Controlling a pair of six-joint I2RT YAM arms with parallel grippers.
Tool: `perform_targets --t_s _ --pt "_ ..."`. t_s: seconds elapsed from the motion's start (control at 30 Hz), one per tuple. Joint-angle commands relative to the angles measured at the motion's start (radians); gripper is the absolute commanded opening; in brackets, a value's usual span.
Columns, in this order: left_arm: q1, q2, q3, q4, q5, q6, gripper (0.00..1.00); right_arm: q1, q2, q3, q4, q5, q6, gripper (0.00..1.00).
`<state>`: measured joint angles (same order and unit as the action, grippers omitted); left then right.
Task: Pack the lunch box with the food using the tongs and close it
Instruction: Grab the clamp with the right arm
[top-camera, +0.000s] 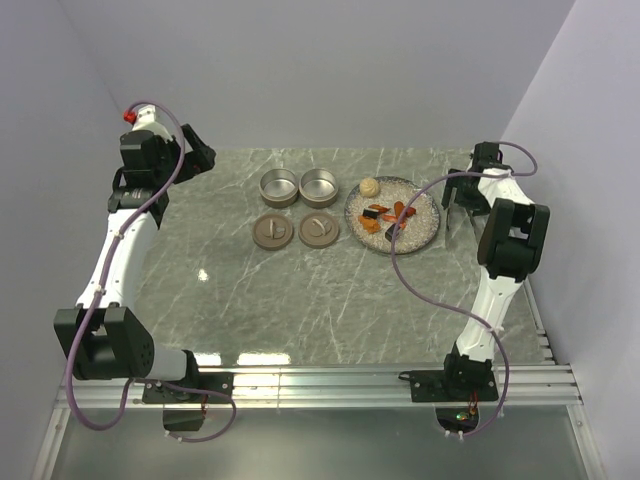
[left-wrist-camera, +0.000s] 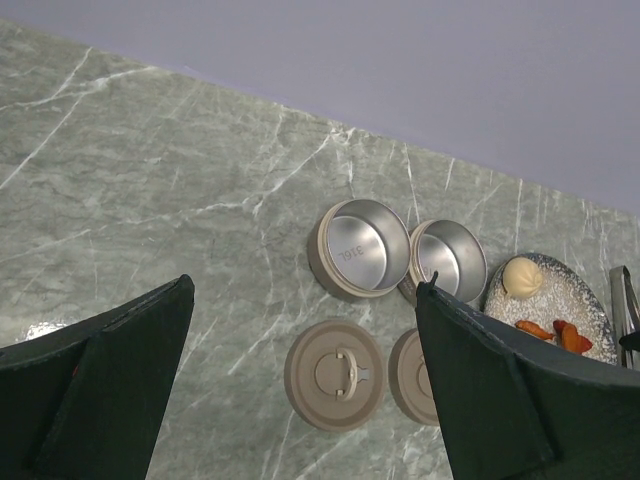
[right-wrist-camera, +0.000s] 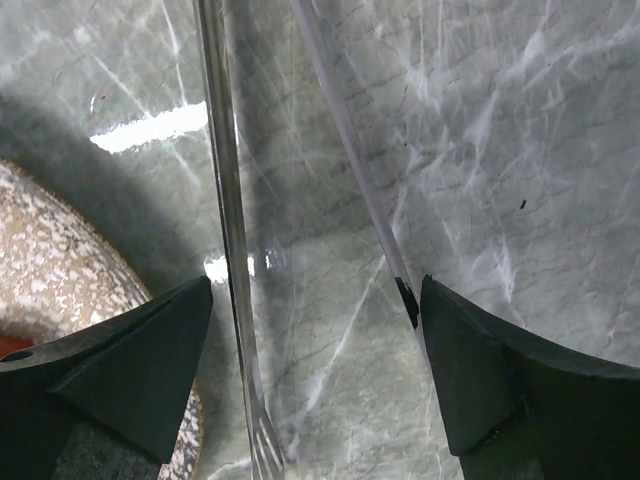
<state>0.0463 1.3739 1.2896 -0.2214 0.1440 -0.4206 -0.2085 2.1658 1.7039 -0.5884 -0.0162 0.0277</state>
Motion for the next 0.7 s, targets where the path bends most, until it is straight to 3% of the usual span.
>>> perform_targets --t_s 0.0,0.3,0.67 --pt "0.000 0.011 0.046 0.025 0.032 0.017 0.99 0.009 0.017 0.059 -0.004 0.039 -0.008 0.91" --pt "0.000 0.008 0.053 0.001 0.035 0.025 0.99 0.009 0.072 0.137 -0.033 0.070 -0.008 0.79" --pt "0.000 0.014 0.054 -0.004 0.049 0.019 0.99 0.024 0.137 0.258 -0.116 0.036 0.008 0.78"
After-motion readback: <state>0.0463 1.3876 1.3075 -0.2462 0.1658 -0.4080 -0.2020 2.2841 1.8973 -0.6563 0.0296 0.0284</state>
